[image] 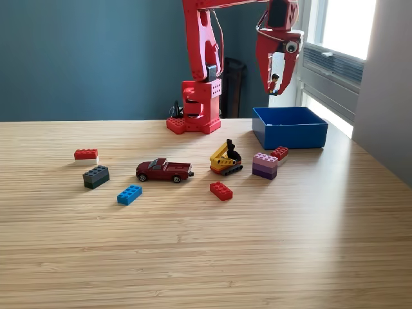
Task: Grasp a lego block and put it in the bin.
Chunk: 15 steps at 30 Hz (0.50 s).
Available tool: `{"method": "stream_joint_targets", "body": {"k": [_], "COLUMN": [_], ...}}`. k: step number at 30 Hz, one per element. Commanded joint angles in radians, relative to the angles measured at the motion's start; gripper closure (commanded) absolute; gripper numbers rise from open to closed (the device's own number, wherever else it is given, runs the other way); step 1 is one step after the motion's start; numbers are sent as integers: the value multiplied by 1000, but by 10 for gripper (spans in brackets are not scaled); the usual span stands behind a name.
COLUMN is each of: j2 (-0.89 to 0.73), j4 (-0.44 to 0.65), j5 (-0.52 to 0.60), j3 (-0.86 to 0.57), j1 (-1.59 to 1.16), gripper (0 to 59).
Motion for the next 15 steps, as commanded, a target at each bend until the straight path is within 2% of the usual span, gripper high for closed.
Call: {"method": "stream_joint_targets", "body": {"k": [1, 10, 12, 15], "j2": [-98, -488, -551, -615], "j4": [6, 11, 12, 17], "j5": [6, 9, 2, -34], "j3": [-58, -227, -270, -304], "j1": [-34, -107, -120, -132], "gripper": [586, 585, 567, 355]}}
